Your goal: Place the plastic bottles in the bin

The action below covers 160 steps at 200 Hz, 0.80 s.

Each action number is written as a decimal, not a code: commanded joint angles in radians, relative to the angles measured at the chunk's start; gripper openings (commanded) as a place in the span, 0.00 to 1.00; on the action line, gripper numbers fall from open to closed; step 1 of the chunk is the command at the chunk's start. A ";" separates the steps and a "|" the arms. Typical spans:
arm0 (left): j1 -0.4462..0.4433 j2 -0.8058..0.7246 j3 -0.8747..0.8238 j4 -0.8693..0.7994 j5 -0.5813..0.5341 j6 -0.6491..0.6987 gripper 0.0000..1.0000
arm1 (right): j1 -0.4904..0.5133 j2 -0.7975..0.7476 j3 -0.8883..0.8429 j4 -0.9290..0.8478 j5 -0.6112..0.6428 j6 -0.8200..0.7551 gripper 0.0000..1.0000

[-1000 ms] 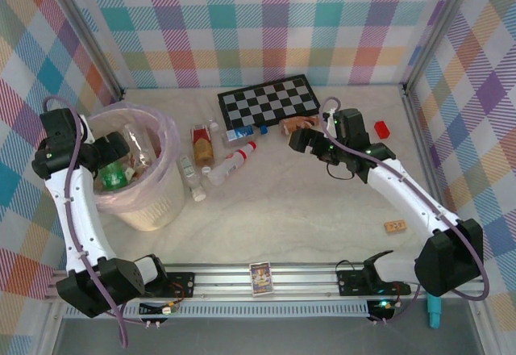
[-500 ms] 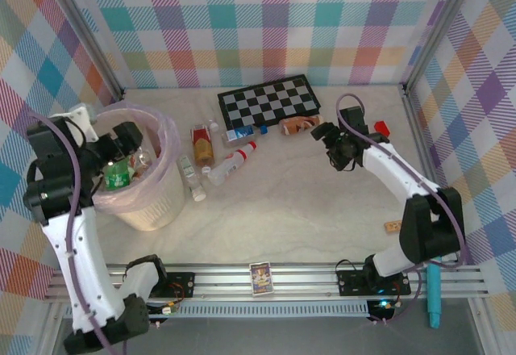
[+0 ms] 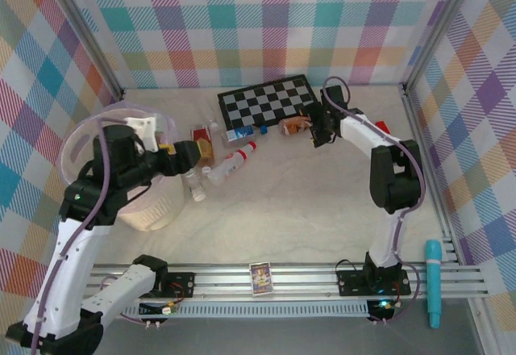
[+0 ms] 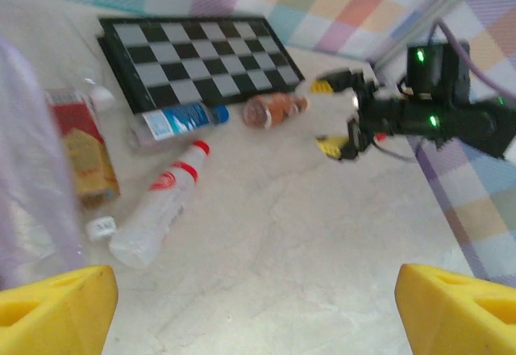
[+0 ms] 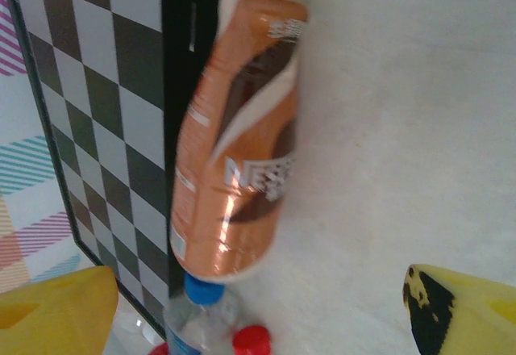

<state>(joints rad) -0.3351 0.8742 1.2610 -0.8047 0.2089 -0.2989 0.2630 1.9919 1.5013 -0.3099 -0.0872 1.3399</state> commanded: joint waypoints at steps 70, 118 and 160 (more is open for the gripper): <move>-0.150 -0.030 -0.008 0.047 -0.178 -0.043 0.89 | 0.017 0.219 0.249 -0.096 0.024 0.041 0.87; -0.151 -0.032 0.055 0.007 -0.179 -0.040 0.88 | 0.016 0.256 0.261 -0.092 0.021 0.040 0.74; -0.151 -0.003 0.075 0.046 -0.113 -0.056 0.89 | 0.013 0.223 0.238 -0.098 0.028 0.010 0.58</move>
<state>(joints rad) -0.4755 0.8574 1.3090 -0.7864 0.0479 -0.3309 0.2745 2.2330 1.7409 -0.3786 -0.0685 1.3724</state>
